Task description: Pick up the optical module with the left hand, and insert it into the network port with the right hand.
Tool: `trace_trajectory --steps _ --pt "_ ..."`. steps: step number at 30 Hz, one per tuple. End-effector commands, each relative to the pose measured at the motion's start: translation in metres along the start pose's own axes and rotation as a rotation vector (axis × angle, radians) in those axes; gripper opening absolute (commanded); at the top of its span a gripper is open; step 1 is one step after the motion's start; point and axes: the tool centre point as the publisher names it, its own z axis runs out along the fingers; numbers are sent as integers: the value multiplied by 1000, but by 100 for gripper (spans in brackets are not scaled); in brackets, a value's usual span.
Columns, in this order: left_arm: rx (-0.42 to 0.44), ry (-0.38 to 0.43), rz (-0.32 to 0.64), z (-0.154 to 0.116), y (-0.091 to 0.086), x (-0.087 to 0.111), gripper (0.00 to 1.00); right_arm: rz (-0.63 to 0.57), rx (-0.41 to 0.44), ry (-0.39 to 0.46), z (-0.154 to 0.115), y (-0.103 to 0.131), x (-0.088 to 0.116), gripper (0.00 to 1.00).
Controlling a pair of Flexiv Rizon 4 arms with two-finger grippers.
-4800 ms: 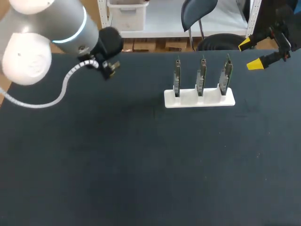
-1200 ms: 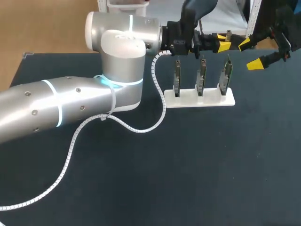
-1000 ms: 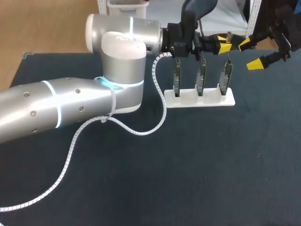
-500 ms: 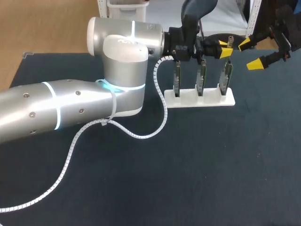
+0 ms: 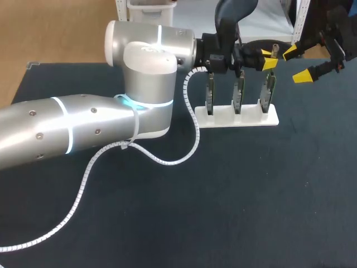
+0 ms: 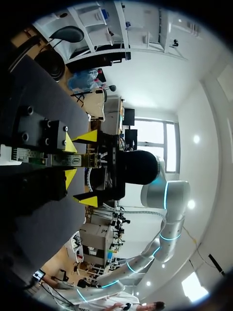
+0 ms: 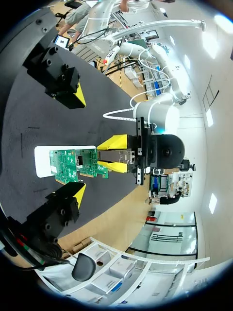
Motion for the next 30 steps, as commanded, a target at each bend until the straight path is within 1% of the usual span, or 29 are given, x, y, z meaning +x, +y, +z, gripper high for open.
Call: trace_trajectory --steps 1,19,30 --pt "8 4 0 4 3 0 0 -1 4 -1 0 2 0 100" --pt "11 0 -45 7 11 4 0 -1 4 -1 0 2 0 100" --pt "15 1 -46 10 11 3 0 -1 4 -1 0 2 0 100"
